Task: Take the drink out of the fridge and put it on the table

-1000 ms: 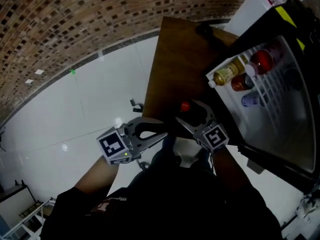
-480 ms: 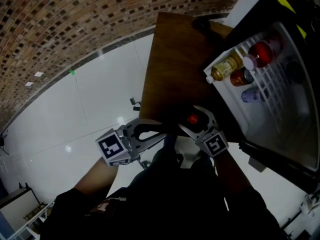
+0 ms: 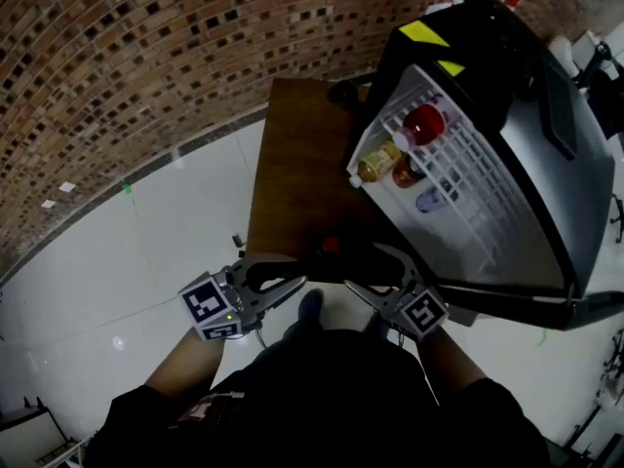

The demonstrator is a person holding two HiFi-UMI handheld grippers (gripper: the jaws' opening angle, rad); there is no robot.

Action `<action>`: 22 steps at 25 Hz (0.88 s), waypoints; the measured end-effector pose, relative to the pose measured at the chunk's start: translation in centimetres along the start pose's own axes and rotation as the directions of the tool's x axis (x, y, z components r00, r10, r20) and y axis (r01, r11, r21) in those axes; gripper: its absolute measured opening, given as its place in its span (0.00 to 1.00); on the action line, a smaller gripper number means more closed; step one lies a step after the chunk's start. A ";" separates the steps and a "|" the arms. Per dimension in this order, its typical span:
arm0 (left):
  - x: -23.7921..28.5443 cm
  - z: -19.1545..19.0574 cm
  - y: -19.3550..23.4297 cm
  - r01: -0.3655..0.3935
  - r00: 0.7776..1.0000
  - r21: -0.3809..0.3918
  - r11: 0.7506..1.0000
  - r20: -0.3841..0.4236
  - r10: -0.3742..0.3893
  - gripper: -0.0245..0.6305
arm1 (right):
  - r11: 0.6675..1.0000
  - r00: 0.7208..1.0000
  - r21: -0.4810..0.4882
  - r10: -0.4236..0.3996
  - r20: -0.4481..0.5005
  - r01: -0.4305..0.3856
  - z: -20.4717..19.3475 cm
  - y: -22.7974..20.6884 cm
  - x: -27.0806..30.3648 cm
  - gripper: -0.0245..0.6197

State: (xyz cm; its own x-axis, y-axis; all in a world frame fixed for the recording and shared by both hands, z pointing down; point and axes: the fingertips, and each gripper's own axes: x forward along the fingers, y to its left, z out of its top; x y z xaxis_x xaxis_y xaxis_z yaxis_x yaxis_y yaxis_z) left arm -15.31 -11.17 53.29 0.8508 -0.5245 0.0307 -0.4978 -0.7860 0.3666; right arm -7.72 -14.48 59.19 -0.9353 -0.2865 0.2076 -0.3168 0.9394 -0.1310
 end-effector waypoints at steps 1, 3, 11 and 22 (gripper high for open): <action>0.2 1.0 -1.1 0.009 1.000 -0.001 1.000 0.013 -0.009 0.15 | 0.999 1.000 0.025 0.026 0.016 -0.026 1.7 1.3 -1.6 0.49; 1.0 2.7 -3.6 0.021 0.999 -0.005 1.000 0.033 -0.020 0.12 | 0.995 0.996 0.061 0.074 0.042 -0.076 5.0 4.0 -5.5 0.40; 12.4 7.7 -15.7 0.122 0.989 0.094 0.988 0.075 -0.129 0.04 | 1.000 0.994 -0.025 0.014 0.104 -0.011 11.9 4.2 -25.5 0.16; 22.4 7.8 -23.6 0.169 0.986 0.080 0.982 -0.023 -0.168 0.04 | 0.966 0.960 0.094 -0.251 0.121 0.241 11.4 0.6 -43.3 0.05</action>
State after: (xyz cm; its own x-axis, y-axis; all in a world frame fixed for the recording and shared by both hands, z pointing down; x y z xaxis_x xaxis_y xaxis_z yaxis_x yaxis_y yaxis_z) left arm 14.22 -6.88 38.09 0.9260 -0.3775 -0.0098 -0.3586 -0.8871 0.2907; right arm 30.78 -3.67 39.10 -0.8377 -0.5339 0.1145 -0.5461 0.8209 -0.1672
